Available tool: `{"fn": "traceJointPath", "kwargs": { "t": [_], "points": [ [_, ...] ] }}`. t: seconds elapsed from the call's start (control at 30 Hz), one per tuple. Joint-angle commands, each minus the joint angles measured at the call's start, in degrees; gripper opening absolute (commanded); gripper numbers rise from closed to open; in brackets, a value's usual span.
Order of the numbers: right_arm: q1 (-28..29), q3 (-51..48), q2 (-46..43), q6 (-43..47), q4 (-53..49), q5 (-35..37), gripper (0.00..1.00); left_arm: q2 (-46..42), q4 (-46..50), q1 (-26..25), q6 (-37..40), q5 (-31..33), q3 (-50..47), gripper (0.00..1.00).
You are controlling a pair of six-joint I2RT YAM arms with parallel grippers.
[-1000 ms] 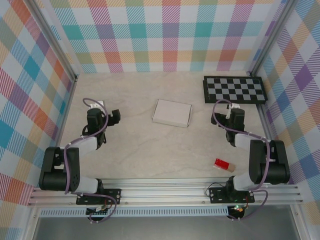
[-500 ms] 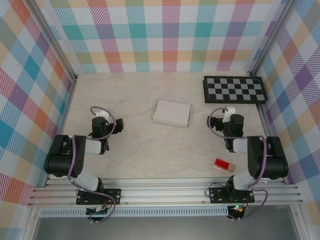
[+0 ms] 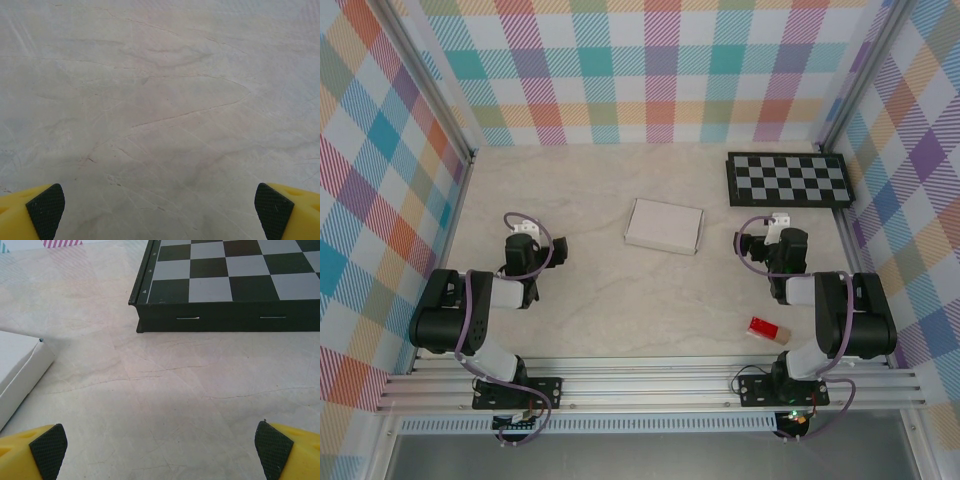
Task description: Fold the paper box
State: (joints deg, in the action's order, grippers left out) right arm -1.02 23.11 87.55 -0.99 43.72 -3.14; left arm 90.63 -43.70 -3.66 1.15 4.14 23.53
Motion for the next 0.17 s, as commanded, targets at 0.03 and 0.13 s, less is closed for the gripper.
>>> {"fn": "traceJointPath", "kwargs": {
  "t": [0.03,0.13],
  "points": [
    [0.3,1.1,-0.1,0.5,1.6,-1.3,1.00,-0.7,-1.3,-0.3,0.9,0.3,1.4,1.00],
    [0.4,1.1,0.1,0.5,1.6,-1.2,1.00,-0.8,-1.6,-0.3,0.8,0.1,1.2,1.00]
  ]
}}
